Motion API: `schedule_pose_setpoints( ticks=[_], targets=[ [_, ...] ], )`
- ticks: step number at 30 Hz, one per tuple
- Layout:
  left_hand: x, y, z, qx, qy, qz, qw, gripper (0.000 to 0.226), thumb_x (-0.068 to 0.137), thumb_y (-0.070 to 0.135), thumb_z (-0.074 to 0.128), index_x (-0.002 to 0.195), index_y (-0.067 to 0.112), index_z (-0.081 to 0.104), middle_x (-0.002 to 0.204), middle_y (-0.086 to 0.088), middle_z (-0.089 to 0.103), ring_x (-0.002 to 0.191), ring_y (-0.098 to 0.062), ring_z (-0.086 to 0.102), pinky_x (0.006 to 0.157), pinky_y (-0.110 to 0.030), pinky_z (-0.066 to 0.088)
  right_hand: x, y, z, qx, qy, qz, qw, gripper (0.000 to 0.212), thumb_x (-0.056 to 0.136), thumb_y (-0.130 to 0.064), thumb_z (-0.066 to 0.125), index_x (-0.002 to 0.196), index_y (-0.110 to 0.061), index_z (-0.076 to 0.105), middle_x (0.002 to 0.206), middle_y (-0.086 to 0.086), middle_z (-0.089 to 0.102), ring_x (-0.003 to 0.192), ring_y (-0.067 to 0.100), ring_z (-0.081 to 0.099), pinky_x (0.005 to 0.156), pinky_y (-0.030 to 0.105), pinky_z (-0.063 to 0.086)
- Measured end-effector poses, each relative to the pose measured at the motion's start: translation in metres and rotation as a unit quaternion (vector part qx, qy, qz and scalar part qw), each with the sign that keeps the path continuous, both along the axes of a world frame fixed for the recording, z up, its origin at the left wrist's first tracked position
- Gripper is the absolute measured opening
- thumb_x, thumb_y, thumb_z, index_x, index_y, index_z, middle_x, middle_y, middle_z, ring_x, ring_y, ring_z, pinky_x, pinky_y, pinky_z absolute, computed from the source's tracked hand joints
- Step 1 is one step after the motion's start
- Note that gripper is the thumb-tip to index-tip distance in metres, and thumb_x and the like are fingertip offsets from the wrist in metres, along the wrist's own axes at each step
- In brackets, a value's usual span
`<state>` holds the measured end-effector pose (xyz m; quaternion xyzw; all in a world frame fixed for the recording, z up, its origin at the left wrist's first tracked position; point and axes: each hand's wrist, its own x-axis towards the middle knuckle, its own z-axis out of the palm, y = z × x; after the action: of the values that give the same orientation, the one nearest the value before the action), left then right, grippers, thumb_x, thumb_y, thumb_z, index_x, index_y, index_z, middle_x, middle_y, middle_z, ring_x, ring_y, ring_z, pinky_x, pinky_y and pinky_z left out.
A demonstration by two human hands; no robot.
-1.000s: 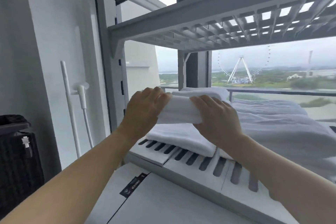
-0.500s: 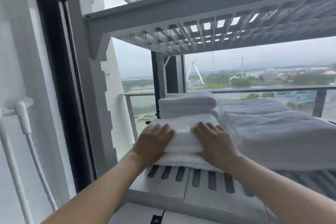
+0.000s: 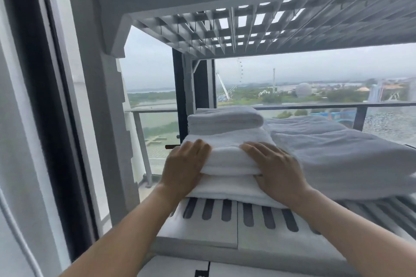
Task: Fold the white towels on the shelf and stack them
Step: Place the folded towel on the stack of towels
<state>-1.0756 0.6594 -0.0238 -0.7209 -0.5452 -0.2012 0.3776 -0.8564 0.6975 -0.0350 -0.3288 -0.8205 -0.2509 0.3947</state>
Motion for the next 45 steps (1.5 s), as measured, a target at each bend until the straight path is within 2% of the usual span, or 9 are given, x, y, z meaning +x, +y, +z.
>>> schedule_pose_setpoints(
  ticks=[8, 14, 18, 20, 24, 27, 32, 37, 45],
  targets=[
    [-0.005, 0.003, -0.014, -0.038, 0.003, -0.022, 0.999, 0.062, 0.041, 0.019, 0.083, 0.098, 0.012, 0.06, 0.092, -0.007, 0.062, 0.076, -0.028, 0.061, 0.062, -0.037, 0.05, 0.005, 0.003, -0.018, -0.006, -0.02, -0.007, 1.0, 0.07, 0.049, -0.019, 0.082, 0.115, -0.02, 0.061, 0.109, -0.003, 0.067, 0.095, 0.022, 0.066, 0.075, 0.036, 0.051],
    [-0.004, 0.007, 0.0, 0.057, -0.031, -0.056, 0.996, 0.053, 0.059, -0.008, 0.052, 0.107, 0.012, 0.06, 0.104, -0.007, 0.063, 0.096, -0.029, 0.06, 0.078, -0.044, 0.047, -0.003, -0.002, -0.006, 0.031, 0.017, -0.041, 0.999, 0.066, 0.05, -0.01, 0.075, 0.114, -0.021, 0.062, 0.109, -0.003, 0.067, 0.094, 0.023, 0.065, 0.073, 0.038, 0.049],
    [-0.008, 0.011, -0.012, -0.084, -0.014, -0.002, 0.996, 0.059, 0.071, 0.008, 0.058, 0.127, 0.022, 0.043, 0.126, 0.0, 0.047, 0.116, -0.025, 0.046, 0.096, -0.043, 0.035, -0.003, 0.0, -0.014, -0.024, -0.05, -0.051, 0.997, 0.066, 0.055, -0.025, 0.082, 0.117, -0.019, 0.06, 0.107, 0.001, 0.067, 0.092, 0.028, 0.065, 0.072, 0.044, 0.049],
    [-0.013, 0.012, -0.016, -0.11, -0.012, 0.002, 0.994, 0.062, 0.074, 0.018, 0.056, 0.131, 0.024, 0.035, 0.13, 0.001, 0.041, 0.121, -0.023, 0.039, 0.103, -0.05, 0.028, 0.001, 0.0, -0.015, -0.043, -0.085, -0.051, 0.994, 0.067, 0.066, -0.038, 0.074, 0.125, -0.018, 0.053, 0.115, 0.002, 0.063, 0.099, 0.029, 0.061, 0.077, 0.045, 0.047],
    [-0.016, 0.004, -0.017, -0.095, 0.018, -0.063, 0.993, 0.069, 0.072, 0.038, 0.049, 0.134, 0.026, 0.023, 0.136, -0.001, 0.036, 0.126, -0.021, 0.031, 0.102, -0.068, 0.018, 0.007, -0.003, -0.012, -0.088, -0.131, -0.05, 0.986, 0.078, 0.073, -0.065, 0.044, 0.138, -0.024, 0.027, 0.131, -0.003, 0.045, 0.114, 0.023, 0.047, 0.089, 0.046, 0.039],
    [-0.023, 0.003, -0.024, -0.087, 0.06, -0.074, 0.992, 0.082, 0.07, 0.056, 0.052, 0.139, 0.024, 0.023, 0.137, -0.001, 0.04, 0.128, -0.022, 0.037, 0.106, -0.063, 0.014, 0.008, -0.002, -0.012, -0.106, -0.153, -0.044, 0.982, 0.083, 0.069, -0.056, 0.051, 0.139, -0.026, 0.017, 0.135, -0.005, 0.036, 0.118, 0.02, 0.039, 0.092, 0.046, 0.036],
    [-0.022, 0.003, -0.021, -0.124, 0.026, -0.091, 0.988, 0.083, 0.073, 0.039, 0.063, 0.14, 0.029, 0.016, 0.137, 0.0, 0.04, 0.121, -0.025, 0.042, 0.095, -0.046, 0.039, 0.011, 0.007, -0.007, -0.15, -0.14, -0.013, 0.979, 0.079, 0.071, -0.044, 0.057, 0.139, -0.032, 0.02, 0.137, -0.01, 0.038, 0.119, 0.017, 0.038, 0.094, 0.038, 0.03],
    [-0.026, -0.007, -0.011, -0.153, 0.016, -0.065, 0.986, 0.079, 0.078, 0.017, 0.056, 0.145, 0.03, 0.016, 0.141, 0.004, 0.036, 0.123, -0.022, 0.041, 0.094, -0.04, 0.043, 0.01, 0.017, -0.001, -0.187, -0.094, 0.032, 0.977, 0.069, 0.074, -0.037, 0.061, 0.136, -0.037, 0.032, 0.138, -0.012, 0.043, 0.122, 0.013, 0.038, 0.093, 0.03, 0.027],
    [-0.021, -0.029, -0.007, -0.106, 0.025, -0.074, 0.991, 0.082, 0.067, 0.017, 0.066, 0.141, 0.029, 0.031, 0.132, 0.002, 0.049, 0.113, -0.026, 0.05, 0.085, -0.045, 0.045, 0.022, 0.008, -0.006, -0.2, -0.066, 0.085, 0.974, 0.072, 0.075, -0.038, 0.062, 0.137, -0.041, 0.027, 0.142, -0.015, 0.038, 0.127, 0.007, 0.032, 0.096, 0.028, 0.023]
  ],
)
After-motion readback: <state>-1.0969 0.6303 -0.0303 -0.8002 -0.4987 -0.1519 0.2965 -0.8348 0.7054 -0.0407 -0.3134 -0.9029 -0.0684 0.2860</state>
